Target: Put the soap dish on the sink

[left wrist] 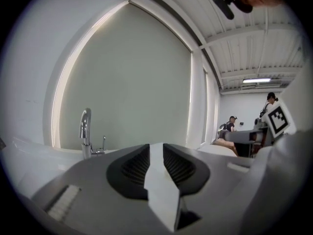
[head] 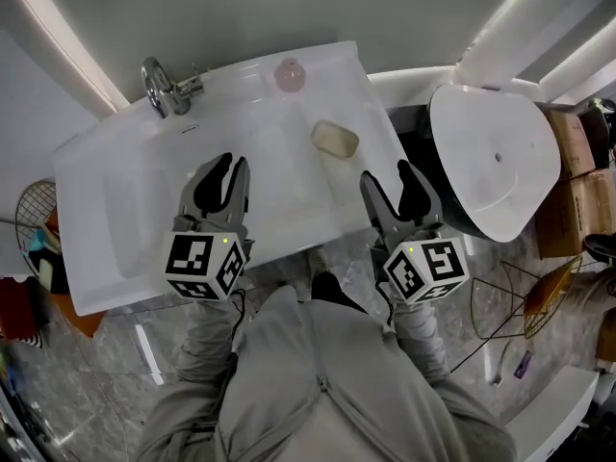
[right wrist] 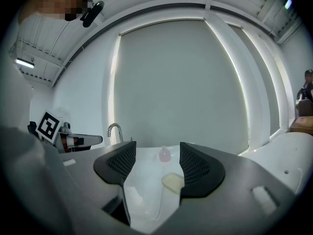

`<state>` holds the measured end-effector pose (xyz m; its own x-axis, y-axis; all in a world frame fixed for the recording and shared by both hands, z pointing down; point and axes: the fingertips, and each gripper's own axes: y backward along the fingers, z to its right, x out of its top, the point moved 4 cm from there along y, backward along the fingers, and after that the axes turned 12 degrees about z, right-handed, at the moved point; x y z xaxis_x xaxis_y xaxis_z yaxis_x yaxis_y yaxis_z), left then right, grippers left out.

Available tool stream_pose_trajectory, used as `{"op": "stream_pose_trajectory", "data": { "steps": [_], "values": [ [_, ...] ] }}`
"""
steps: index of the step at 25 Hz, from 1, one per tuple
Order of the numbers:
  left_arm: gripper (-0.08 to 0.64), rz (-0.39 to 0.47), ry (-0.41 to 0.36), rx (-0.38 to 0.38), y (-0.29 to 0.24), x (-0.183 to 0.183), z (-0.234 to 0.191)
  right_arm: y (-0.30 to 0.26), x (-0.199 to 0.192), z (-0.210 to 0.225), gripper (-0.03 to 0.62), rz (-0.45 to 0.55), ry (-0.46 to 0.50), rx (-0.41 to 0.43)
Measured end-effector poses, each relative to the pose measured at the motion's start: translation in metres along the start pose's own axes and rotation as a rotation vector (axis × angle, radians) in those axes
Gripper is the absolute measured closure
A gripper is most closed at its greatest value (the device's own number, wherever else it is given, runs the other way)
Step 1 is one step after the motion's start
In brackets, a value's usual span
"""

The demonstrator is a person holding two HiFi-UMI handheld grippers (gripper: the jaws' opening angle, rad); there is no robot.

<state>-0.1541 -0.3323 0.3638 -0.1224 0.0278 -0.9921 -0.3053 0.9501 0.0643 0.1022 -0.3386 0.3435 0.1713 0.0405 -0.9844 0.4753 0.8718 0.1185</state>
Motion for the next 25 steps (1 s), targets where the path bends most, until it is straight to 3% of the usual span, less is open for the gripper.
{"op": "stream_pose_trajectory", "data": {
  "steps": [3,8,14,25],
  "values": [
    [0.471,0.051,-0.02,-0.026,0.017,0.014,0.004,-0.001,0.0,-0.009,0.331,0.003,-0.002,0.009],
    [0.47,0.104,0.014,-0.088,0.036,0.022,0.011,-0.001,-0.003,-0.019,0.331,0.005,0.002,0.016],
    [0.471,0.108,-0.128,-0.126,0.047,0.028,0.023,0.002,-0.005,-0.032,0.331,-0.003,0.018,0.026],
    [0.471,0.127,-0.158,-0.156,0.048,0.032,0.035,0.009,-0.004,-0.04,0.331,-0.01,0.049,0.026]
  ]
}}
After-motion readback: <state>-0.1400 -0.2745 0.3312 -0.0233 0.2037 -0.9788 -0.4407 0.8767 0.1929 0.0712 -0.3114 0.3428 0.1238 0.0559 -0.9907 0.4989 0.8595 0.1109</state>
